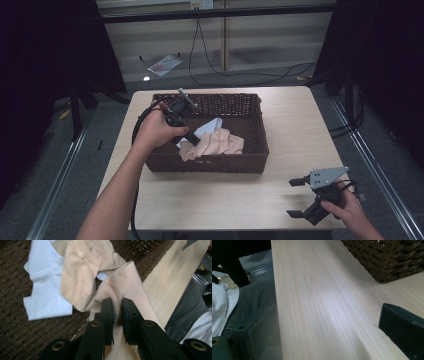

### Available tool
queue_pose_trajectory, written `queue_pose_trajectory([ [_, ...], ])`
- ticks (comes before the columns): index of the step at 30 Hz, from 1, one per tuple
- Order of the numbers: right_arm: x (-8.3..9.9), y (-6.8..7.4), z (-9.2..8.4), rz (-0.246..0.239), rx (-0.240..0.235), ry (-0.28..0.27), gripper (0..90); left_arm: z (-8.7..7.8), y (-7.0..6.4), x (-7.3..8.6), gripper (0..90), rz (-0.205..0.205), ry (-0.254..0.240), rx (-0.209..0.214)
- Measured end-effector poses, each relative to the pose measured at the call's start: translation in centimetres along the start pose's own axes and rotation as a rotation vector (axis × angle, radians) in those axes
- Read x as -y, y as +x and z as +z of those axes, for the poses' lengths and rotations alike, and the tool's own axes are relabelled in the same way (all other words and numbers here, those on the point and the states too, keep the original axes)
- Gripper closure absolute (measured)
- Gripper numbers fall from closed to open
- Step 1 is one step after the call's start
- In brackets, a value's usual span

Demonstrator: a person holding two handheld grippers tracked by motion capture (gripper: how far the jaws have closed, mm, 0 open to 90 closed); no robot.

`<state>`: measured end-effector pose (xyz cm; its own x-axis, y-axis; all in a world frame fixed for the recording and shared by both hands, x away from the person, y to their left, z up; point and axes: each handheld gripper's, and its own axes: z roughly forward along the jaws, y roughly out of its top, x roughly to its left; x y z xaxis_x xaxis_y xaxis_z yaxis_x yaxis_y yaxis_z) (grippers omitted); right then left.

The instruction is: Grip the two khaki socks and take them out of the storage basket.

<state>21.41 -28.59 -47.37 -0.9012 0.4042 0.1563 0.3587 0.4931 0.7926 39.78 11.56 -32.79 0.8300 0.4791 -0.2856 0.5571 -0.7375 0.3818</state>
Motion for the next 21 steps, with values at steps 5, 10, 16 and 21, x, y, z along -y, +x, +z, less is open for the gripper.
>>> queue_pose_trajectory([
  [5, 0.0, 0.0, 0.0, 0.0, 0.0, -0.001, 1.3, 0.3, -0.7, 0.3, 80.4, 0.03, 0.019, 0.005],
  [10, 0.0, 0.0, 0.0, -0.001, 0.001, 0.001, 1.3, 1.0, -1.1, 0.7, 80.1, 0.038, 0.009, 0.01],
  [16, 0.0, 0.0, 0.0, -0.001, -0.001, -0.002, 1.3, 2.1, -1.9, 1.2, 80.1, 0.077, 0.015, 0.021],
  [21, 0.0, 0.0, 0.0, -0.001, 0.003, 0.0, 1.3, 2.7, -2.6, 1.5, 79.9, 0.09, 0.008, 0.034],
])
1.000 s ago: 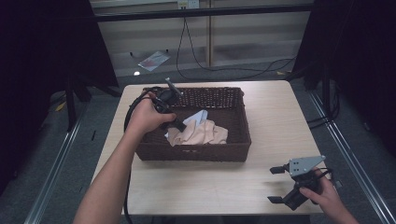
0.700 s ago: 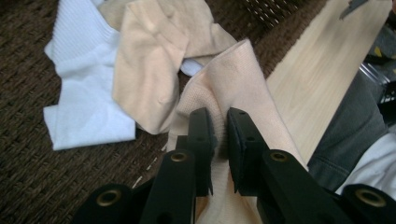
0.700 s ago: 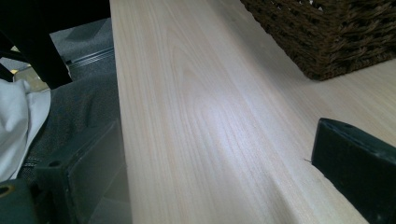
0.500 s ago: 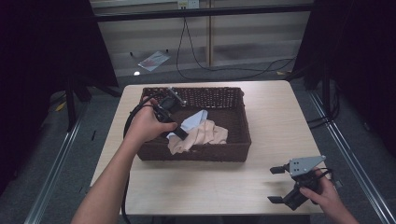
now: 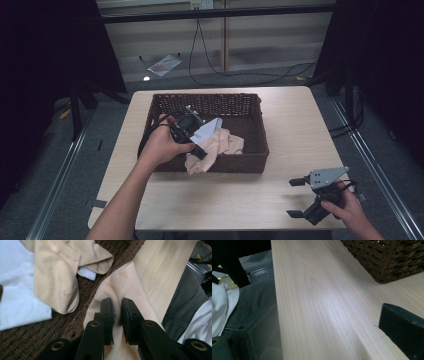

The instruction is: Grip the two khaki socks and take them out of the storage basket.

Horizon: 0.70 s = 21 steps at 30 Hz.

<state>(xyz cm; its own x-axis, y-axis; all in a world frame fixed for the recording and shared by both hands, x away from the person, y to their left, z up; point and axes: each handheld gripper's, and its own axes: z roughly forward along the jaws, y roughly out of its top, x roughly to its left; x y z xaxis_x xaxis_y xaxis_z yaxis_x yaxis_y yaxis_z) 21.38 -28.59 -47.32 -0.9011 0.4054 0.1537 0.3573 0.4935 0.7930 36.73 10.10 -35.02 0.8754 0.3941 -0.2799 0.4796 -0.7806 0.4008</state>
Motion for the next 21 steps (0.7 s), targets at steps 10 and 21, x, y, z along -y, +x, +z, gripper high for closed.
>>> queue_pose_trajectory([
  [10, 0.0, 0.0, 0.0, -0.001, 0.003, -0.002, 1.3, 1.6, -1.2, 0.3, 78.9, 0.035, 0.01, 0.003],
  [21, 0.0, 0.1, 0.0, 0.002, 0.002, 0.0, 1.3, 3.7, -1.8, 0.8, 76.3, 0.068, 0.024, -0.012],
])
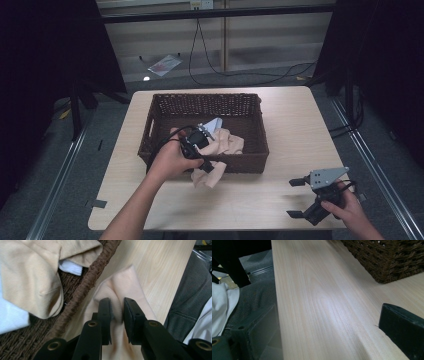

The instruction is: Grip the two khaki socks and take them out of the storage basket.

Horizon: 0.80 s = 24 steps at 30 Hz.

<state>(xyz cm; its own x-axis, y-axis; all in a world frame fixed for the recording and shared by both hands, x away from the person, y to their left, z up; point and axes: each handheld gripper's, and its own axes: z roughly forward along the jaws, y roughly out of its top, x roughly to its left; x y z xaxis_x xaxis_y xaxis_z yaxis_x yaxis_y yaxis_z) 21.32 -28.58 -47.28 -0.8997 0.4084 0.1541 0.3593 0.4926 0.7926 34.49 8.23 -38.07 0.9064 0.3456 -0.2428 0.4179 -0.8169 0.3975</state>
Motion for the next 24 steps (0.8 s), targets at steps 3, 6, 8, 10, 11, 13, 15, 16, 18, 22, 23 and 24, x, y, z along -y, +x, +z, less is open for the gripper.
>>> queue_pose_trajectory([
  [3, 0.0, 0.0, 0.0, 0.0, -0.002, -0.001, 1.3, 0.4, -0.1, 0.1, 73.9, 0.003, 0.009, 0.007],
  [6, 0.0, 0.0, 0.0, 0.0, 0.0, 0.0, 1.3, 0.6, -0.2, 0.2, 67.1, -0.004, 0.015, 0.012],
  [8, 0.0, 0.0, 0.0, 0.0, -0.001, 0.0, 1.3, 0.4, -0.3, 0.1, 62.8, -0.001, 0.01, 0.017],
  [10, 0.0, 0.0, 0.0, 0.0, -0.001, 0.0, 1.3, 0.0, -0.5, -0.2, 57.4, 0.005, 0.007, 0.003],
  [11, 0.0, 0.0, 0.0, 0.0, -0.001, 0.0, 1.3, -0.4, -0.6, -0.4, 54.6, 0.006, 0.002, 0.001],
  [13, 0.0, 0.0, 0.0, -0.003, 0.0, 0.002, 1.3, -1.2, -0.6, -0.9, 51.6, 0.008, -0.004, -0.004],
  [15, 0.0, 0.0, 0.0, -0.003, -0.001, 0.002, 1.3, -1.8, -0.6, -1.3, 49.4, 0.006, -0.003, -0.011],
  [16, 0.0, 0.0, 0.0, -0.003, -0.003, 0.001, 1.3, -2.1, -0.6, -1.5, 47.9, -0.003, -0.013, -0.018],
  [18, 0.0, 0.0, 0.0, -0.002, -0.003, -0.001, 1.3, -2.6, -0.5, -2.0, 42.9, -0.003, -0.009, -0.027],
  [22, 0.0, 0.0, 0.0, 0.0, -0.001, -0.001, 1.3, -3.5, -0.1, -2.6, 33.7, -0.025, -0.009, -0.066],
  [23, 0.0, 0.0, 0.0, 0.0, -0.003, 0.0, 1.3, -3.7, 0.1, -2.8, 32.0, -0.026, -0.01, -0.064],
  [24, 0.0, 0.0, 0.0, 0.0, -0.002, 0.0, 1.3, -3.8, 0.2, -2.9, 29.7, -0.03, -0.009, -0.065],
])
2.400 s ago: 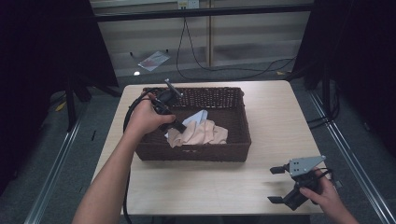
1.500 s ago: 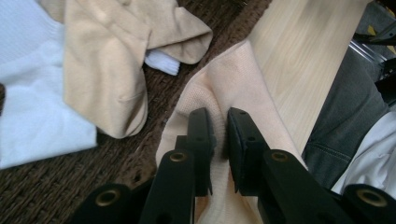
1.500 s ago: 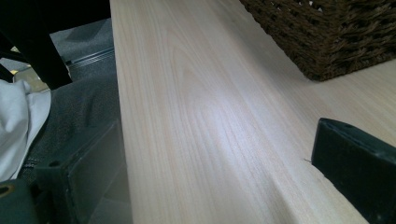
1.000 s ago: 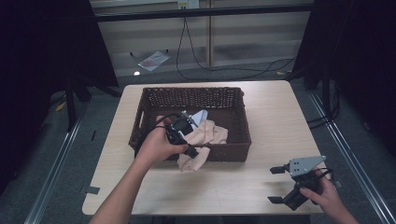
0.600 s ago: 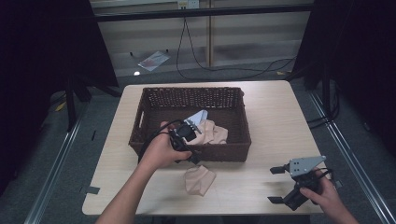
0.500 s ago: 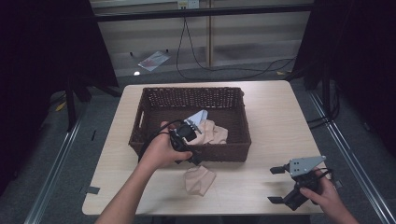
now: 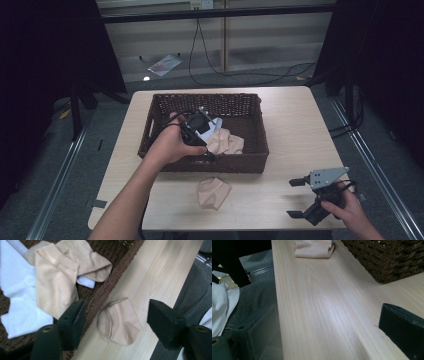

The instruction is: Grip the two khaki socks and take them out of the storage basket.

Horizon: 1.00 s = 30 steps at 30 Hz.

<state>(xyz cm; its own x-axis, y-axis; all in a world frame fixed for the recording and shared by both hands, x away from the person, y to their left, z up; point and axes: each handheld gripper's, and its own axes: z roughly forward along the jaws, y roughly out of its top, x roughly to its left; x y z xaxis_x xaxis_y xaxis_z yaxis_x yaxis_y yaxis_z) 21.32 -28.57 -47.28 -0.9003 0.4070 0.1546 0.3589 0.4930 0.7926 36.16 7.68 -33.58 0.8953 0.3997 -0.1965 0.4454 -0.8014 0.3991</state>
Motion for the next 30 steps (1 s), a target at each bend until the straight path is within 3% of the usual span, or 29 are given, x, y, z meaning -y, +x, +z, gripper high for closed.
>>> queue_pose_trajectory([
  [10, 0.0, 0.0, 0.0, -0.001, -0.001, -0.001, 1.3, 0.4, 2.1, -1.1, 15.8, -0.025, -0.016, -0.044],
  [18, 0.0, 0.0, 0.0, -0.007, -0.003, 0.0, 1.3, 1.7, 4.0, -1.5, 14.4, -0.051, -0.039, -0.072],
  [21, 0.0, 0.0, 0.0, -0.005, -0.004, 0.001, 1.2, 2.2, 4.5, -1.7, 13.9, -0.049, -0.019, -0.073],
  [30, 0.0, 0.0, 0.0, -0.006, -0.002, -0.002, 1.3, 3.8, 6.0, -1.7, 15.8, -0.082, -0.038, -0.07],
])
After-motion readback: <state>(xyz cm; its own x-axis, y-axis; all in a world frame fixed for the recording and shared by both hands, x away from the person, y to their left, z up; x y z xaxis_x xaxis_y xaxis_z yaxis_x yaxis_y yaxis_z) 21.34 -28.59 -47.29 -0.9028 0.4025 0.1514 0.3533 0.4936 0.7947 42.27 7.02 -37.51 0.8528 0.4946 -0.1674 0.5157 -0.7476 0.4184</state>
